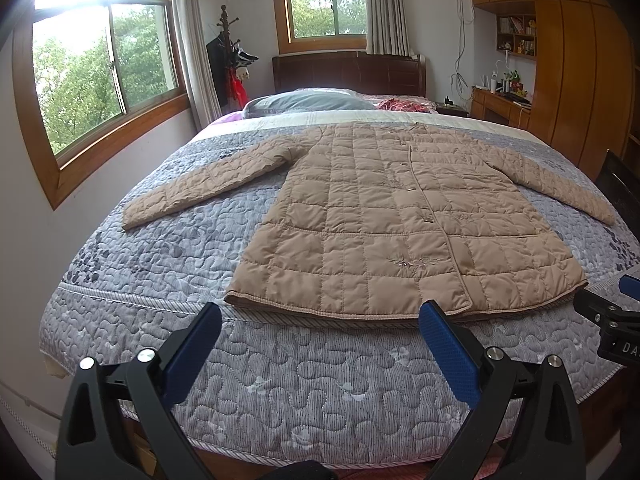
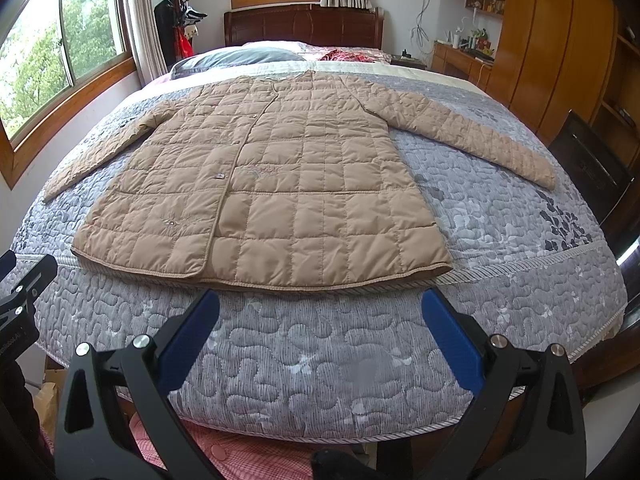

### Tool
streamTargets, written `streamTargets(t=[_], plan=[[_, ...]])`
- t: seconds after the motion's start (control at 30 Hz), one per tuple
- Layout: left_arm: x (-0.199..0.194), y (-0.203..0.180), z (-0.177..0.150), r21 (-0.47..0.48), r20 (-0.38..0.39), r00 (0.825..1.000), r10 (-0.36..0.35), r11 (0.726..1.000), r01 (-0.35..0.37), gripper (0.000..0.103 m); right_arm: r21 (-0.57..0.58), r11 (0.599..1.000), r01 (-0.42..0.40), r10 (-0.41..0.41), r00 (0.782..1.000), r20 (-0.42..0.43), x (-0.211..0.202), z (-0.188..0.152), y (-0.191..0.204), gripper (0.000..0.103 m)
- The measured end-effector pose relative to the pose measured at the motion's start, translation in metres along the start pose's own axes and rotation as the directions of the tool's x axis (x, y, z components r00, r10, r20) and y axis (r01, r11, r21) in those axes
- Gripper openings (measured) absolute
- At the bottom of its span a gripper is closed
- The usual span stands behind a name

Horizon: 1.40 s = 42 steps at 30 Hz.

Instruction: Fold large clothes

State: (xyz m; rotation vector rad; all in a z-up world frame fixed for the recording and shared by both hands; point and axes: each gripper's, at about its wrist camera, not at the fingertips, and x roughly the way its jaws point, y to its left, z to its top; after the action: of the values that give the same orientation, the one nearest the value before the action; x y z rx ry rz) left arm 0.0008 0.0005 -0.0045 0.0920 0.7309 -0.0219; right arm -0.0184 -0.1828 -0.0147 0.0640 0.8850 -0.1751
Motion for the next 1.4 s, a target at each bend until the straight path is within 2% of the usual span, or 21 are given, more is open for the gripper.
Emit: streamTargets(t=[0.4, 0.83, 0.9, 1.0, 1.03, 1.1, 1.17, 1.23, 1.33, 1.4], plan=[[0.001, 0.000, 0.002, 0.003, -0.002, 1.000, 0.003, 1.000, -0.003, 0.099, -0.003, 1.000, 0.000, 0.000, 1.000, -0.003, 0.002, 0.001, 0.000, 0.100], [0.019, -0.009, 0.012, 0.027, -0.035, 0.999, 0.003, 1.000, -0.002, 0.099, 0.001, 1.000, 0.000, 0.000, 1.000, -0.022, 0.018, 0.013, -0.009, 0.100], [0.024, -0.013, 0.015, 0.038, -0.045, 0.999, -0.003, 0.999, 0.005, 0.099, 0.001, 1.000, -0.010, 0.011, 1.000, -0.029, 0.023, 0.017, -0.012, 0.100], [0.040, -0.020, 0.026, 0.060, -0.086, 0.995, -0.054, 0.996, 0.059, 0.099, 0.013, 0.997, -0.082, 0.083, 0.994, -0.077, 0.038, 0.029, -0.024, 0.100], [0.052, -0.025, 0.033, 0.071, -0.118, 0.989, -0.093, 0.992, 0.101, 0.099, 0.015, 0.993, -0.114, 0.115, 0.988, -0.105, 0.048, 0.036, -0.032, 0.100], [0.068, -0.033, 0.044, 0.091, -0.165, 0.978, -0.127, 0.985, 0.143, 0.099, 0.031, 0.991, -0.131, 0.134, 0.979, -0.151, 0.063, 0.049, -0.049, 0.100], [0.093, -0.047, 0.062, 0.126, -0.211, 0.967, -0.143, 0.977, 0.172, 0.099, 0.067, 0.993, -0.096, 0.106, 0.981, -0.163, 0.079, 0.069, -0.078, 0.100], [0.116, -0.063, 0.081, 0.166, -0.253, 0.957, -0.141, 0.968, 0.186, 0.099, 0.105, 0.994, -0.030, 0.045, 0.989, -0.140, 0.091, 0.093, -0.116, 0.100], [0.149, -0.085, 0.113, 0.168, -0.303, 0.940, -0.161, 0.961, 0.218, 0.099, 0.203, 0.979, 0.003, 0.022, 0.992, -0.121, 0.108, 0.120, -0.177, 0.100], [0.173, -0.102, 0.139, 0.115, -0.341, 0.906, -0.251, 0.945, 0.305, 0.099, 0.315, 0.949, -0.008, 0.046, 0.992, -0.114, 0.126, 0.137, -0.234, 0.100]])
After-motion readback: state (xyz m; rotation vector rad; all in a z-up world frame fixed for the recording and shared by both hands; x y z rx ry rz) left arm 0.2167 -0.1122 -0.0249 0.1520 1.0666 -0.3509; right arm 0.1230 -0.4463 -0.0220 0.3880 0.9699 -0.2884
